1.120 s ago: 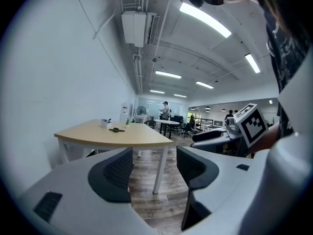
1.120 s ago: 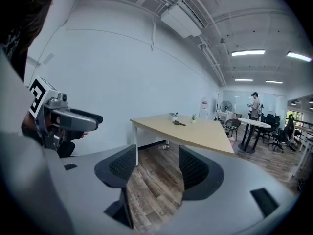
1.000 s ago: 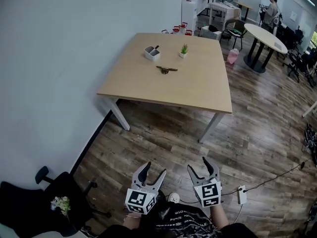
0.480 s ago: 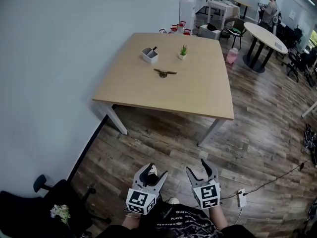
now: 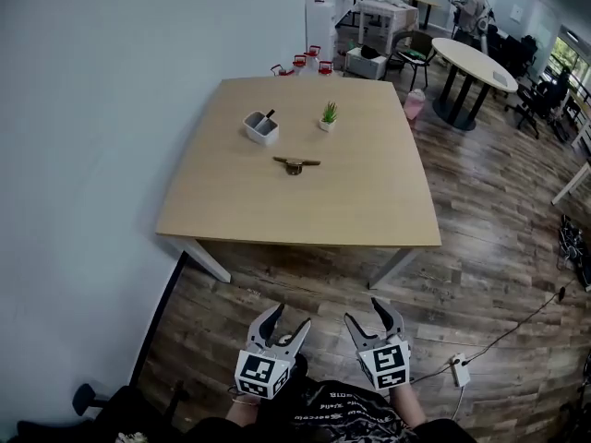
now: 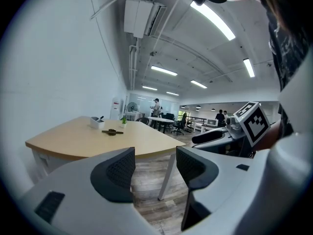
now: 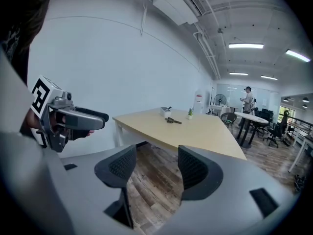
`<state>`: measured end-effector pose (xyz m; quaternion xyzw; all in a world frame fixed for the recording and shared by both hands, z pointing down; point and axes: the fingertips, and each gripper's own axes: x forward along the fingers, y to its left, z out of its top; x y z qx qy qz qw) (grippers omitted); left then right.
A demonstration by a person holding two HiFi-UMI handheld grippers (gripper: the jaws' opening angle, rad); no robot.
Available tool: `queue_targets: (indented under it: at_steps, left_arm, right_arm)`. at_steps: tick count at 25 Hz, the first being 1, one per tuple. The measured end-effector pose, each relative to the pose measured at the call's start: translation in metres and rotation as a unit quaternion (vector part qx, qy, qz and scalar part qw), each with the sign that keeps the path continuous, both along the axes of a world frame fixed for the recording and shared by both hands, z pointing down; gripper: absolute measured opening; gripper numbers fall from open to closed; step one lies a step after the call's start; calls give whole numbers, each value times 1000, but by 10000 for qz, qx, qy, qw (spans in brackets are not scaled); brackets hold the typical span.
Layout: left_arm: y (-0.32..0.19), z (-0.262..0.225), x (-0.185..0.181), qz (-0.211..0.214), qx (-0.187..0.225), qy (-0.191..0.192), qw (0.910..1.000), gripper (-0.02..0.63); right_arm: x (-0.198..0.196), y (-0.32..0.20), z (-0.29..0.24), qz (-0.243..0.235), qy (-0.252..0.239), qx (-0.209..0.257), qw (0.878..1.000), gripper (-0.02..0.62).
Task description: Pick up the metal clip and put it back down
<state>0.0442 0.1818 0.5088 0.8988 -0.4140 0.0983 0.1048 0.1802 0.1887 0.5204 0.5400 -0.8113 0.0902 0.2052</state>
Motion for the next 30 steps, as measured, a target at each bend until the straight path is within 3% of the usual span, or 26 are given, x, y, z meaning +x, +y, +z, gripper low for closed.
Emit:
queue_targets:
  at_steps: [13, 24, 30]
  left_arm:
    - [-112, 5, -61, 298, -1, 2, 9996, 267]
    - [-153, 15, -75, 312, -138, 151, 9993, 267]
    - [-181, 19, -80, 53, -182, 192, 9996, 267]
  right_arm:
    - [-69, -100, 11, 246, -6, -118, 9996, 273]
    - [-81, -142, 10, 276, 91, -106, 9995, 273]
    - [-81, -181, 11, 26, 165, -123, 9998, 273]
